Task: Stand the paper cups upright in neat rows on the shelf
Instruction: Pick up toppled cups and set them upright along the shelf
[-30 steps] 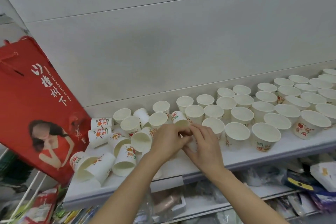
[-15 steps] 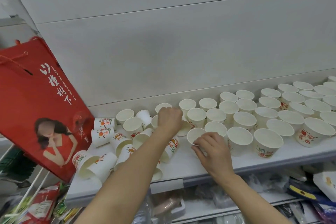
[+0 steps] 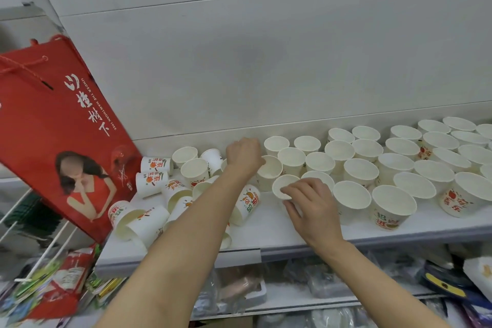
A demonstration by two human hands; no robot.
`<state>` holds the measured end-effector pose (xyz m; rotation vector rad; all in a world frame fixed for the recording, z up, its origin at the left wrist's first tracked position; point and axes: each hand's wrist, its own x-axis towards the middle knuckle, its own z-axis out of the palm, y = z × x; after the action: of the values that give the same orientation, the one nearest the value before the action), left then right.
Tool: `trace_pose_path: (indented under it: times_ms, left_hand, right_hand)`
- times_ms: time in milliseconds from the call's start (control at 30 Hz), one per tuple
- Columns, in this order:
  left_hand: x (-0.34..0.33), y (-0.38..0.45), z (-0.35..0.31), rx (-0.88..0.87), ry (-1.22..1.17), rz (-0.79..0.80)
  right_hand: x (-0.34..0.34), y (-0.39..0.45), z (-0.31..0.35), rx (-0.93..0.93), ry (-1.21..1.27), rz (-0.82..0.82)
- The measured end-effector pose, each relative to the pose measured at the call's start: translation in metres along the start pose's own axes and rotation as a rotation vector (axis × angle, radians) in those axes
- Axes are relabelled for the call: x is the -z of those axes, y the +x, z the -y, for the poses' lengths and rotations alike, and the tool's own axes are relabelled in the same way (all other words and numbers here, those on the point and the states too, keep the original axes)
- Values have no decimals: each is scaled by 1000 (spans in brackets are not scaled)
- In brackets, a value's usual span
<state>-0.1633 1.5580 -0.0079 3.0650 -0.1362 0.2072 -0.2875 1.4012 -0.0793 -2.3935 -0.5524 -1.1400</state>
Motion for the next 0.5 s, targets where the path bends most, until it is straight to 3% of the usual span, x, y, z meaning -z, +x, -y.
trace_pose_path:
  times_ms: [200, 367, 500]
  left_hand:
    - [31, -25, 29, 15, -277, -110]
    - [34, -104, 74, -86, -482, -177]
    - [2, -163, 117, -342, -435, -91]
  right_hand:
    - [-3, 11, 18, 115, 23, 26]
    - [-21, 16, 42, 248, -73, 415]
    - [-33, 23, 51, 197, -167, 604]
